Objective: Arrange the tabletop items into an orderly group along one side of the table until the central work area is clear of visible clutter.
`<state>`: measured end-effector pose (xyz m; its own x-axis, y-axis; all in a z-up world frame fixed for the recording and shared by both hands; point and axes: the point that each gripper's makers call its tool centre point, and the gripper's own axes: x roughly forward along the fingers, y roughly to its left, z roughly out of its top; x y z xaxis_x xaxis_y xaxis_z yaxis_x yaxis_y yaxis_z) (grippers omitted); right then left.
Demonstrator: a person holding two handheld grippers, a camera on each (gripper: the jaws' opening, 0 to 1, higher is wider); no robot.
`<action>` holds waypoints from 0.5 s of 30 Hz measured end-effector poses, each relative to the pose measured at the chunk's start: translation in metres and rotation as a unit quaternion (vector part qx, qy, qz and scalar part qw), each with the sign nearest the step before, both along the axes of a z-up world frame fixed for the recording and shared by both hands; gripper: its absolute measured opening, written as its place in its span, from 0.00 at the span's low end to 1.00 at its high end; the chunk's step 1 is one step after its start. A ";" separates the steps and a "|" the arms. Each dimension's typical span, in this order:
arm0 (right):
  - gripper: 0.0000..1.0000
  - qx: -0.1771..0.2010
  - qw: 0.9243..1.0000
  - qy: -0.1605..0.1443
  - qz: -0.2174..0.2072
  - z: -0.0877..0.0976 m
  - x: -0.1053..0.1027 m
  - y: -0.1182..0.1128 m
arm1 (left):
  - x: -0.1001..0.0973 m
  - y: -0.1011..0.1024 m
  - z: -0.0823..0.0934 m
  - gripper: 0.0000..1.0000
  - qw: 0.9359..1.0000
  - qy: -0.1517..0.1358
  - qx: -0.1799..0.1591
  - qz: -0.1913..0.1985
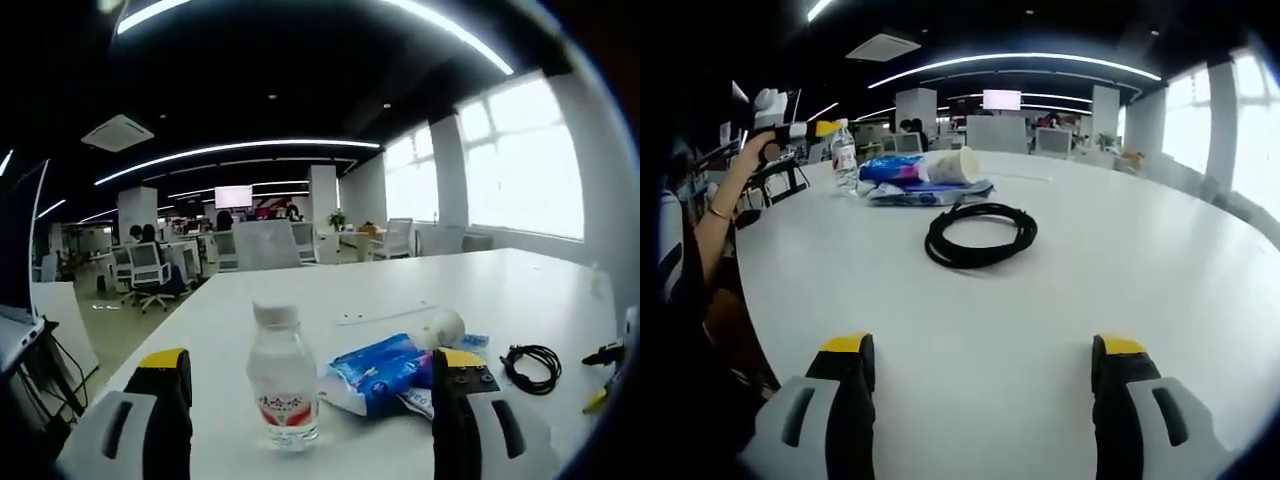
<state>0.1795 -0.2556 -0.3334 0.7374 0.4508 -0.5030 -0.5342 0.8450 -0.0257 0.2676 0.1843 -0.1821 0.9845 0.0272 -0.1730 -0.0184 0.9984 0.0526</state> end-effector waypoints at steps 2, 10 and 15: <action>0.87 0.001 1.000 0.001 0.003 0.000 0.000 0.001 | -0.002 -0.004 -0.003 1.00 1.000 0.003 -0.005 -0.009; 0.88 0.004 1.000 0.000 0.013 0.000 -0.001 0.005 | -0.008 -0.006 -0.006 1.00 1.000 0.005 -0.006 -0.017; 0.88 0.003 1.000 -0.001 0.018 0.001 -0.001 0.006 | -0.010 -0.007 -0.014 1.00 1.000 0.015 -0.006 -0.021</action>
<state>0.1782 -0.2496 -0.3326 0.7222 0.4795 -0.4984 -0.5635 0.8258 -0.0221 0.2581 0.1772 -0.1965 0.9791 -0.0171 -0.2026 0.0259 0.9988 0.0411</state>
